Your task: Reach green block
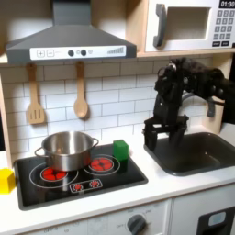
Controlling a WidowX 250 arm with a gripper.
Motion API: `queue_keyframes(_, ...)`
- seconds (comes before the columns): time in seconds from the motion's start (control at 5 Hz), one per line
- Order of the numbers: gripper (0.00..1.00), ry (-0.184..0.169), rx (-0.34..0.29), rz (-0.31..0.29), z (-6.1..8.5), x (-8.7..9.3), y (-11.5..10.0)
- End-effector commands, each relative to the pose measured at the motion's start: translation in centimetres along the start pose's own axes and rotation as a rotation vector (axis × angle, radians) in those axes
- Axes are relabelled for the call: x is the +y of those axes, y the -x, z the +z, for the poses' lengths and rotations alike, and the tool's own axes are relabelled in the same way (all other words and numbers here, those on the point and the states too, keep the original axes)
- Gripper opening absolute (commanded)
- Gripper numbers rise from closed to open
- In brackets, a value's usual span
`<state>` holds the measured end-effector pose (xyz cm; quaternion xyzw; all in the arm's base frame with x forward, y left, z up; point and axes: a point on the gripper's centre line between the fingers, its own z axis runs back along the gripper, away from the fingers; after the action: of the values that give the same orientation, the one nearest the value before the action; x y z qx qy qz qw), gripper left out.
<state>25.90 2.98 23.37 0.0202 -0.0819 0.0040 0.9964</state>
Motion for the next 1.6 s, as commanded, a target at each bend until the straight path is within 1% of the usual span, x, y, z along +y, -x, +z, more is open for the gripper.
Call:
queue_keyframes(0.0,1.00,0.004,0.006,0.008,-0.8,0.8,-1.0)
queue_keyframes(0.4,1.00,0.009,-0.012,0.010,-1.2,0.7,-3.1)
queue_keyframes(1.0,1.00,0.009,-0.011,0.020,-2.4,1.0,-5.6)
queue_keyframes(1.4,1.00,0.010,-0.012,0.029,-2.9,1.3,-7.3)
